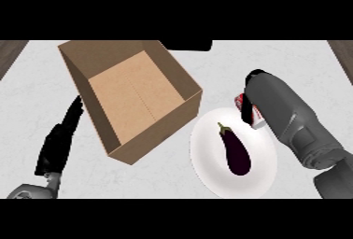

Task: Pick the can from the plate and place it in the cardboard box

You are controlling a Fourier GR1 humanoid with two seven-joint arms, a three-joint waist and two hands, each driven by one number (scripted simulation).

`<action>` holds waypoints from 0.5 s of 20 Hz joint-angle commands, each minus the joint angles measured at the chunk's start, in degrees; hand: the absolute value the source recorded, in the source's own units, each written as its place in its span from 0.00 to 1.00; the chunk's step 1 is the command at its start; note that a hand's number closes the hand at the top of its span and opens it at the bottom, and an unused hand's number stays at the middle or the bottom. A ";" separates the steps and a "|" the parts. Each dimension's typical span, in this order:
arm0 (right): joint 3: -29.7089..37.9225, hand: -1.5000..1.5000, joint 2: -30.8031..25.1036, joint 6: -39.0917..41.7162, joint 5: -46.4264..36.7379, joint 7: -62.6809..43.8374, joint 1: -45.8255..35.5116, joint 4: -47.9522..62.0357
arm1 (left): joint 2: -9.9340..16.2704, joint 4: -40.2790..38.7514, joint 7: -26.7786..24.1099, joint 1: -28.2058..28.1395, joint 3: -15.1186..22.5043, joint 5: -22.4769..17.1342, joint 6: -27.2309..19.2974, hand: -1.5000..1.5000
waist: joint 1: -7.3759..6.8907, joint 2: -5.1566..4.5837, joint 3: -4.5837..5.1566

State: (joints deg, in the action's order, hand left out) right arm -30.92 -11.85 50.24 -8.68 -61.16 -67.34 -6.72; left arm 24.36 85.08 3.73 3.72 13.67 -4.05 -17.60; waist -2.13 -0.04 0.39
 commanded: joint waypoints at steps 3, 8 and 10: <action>-2.55 1.00 1.23 -18.52 -4.69 12.49 -9.89 -19.41 | 0.17 -1.51 1.13 -1.64 -0.44 -0.71 0.23 0.50 | 2.19 4.58 -0.98; -7.55 1.00 0.36 -35.96 -13.54 19.64 -5.76 -30.41 | 0.57 -0.81 0.49 -3.49 -1.37 -1.02 -0.19 0.50 | 5.06 2.94 -0.79; -7.92 1.00 -1.94 -41.36 -15.53 20.39 -3.92 -34.99 | 1.62 -1.10 0.01 -4.37 -3.16 -1.65 -0.28 0.50 | 6.42 2.91 -0.65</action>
State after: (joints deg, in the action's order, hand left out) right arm -36.54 -12.32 20.65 -19.53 -44.08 -73.43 -33.51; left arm 25.08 83.94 4.20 0.70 12.04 -4.97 -17.92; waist 2.41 2.97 -0.32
